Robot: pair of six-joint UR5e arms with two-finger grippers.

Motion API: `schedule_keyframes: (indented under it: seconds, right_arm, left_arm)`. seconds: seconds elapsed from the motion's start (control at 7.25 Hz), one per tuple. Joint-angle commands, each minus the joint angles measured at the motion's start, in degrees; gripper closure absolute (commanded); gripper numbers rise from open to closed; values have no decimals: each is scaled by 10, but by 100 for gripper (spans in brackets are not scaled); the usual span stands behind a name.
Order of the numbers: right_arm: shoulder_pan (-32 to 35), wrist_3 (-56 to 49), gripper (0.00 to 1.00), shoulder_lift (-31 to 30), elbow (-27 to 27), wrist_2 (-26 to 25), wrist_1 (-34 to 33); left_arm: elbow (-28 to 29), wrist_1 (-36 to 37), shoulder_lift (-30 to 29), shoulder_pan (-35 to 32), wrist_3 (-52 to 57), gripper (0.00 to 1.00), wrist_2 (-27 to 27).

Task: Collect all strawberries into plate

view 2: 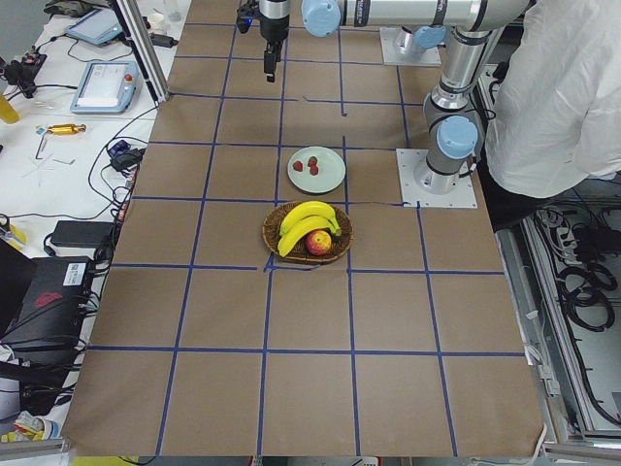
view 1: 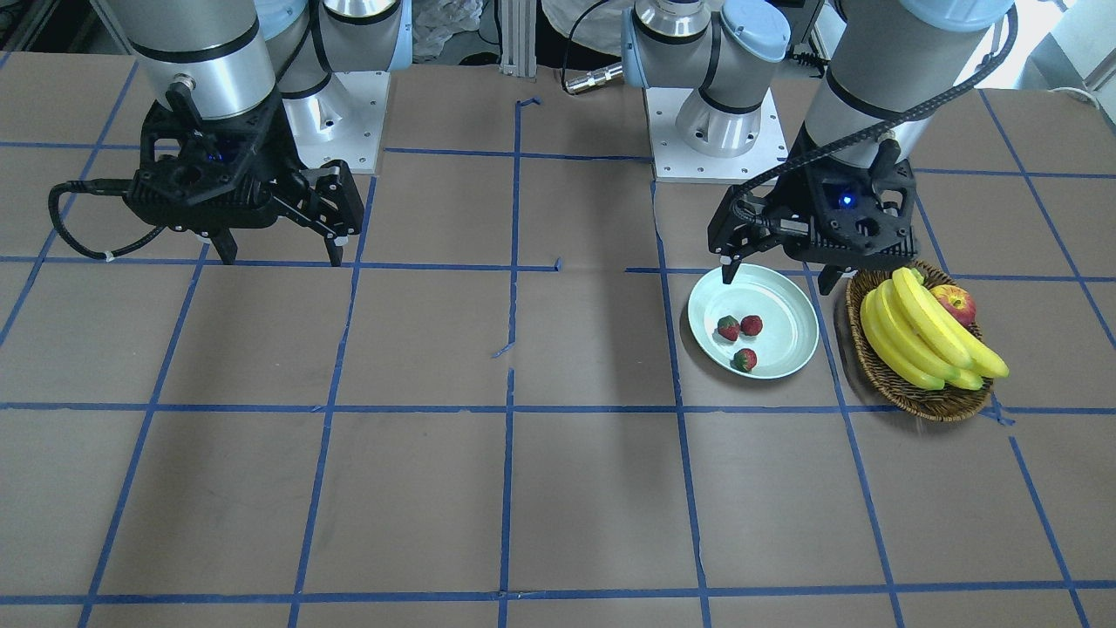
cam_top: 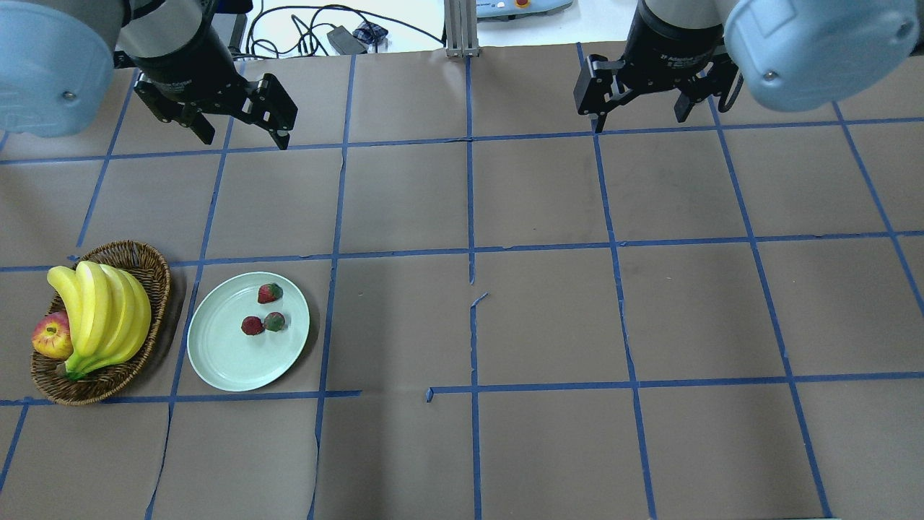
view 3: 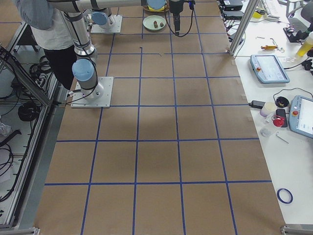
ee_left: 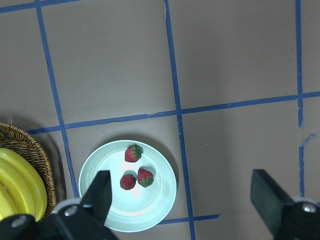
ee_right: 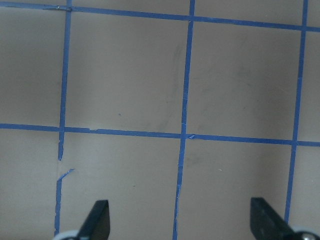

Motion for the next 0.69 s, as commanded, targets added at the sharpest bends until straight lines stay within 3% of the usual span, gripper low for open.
schedule_keyframes:
  seconds: [0.0, 0.55]
  right_arm:
    - [0, -8, 0, 1, 4, 5, -2]
    - [1, 2, 0, 1, 6, 20, -4]
  left_arm:
    - [-2, 1, 0, -1, -4, 0, 1]
    - [1, -6, 2, -1, -24, 0, -16]
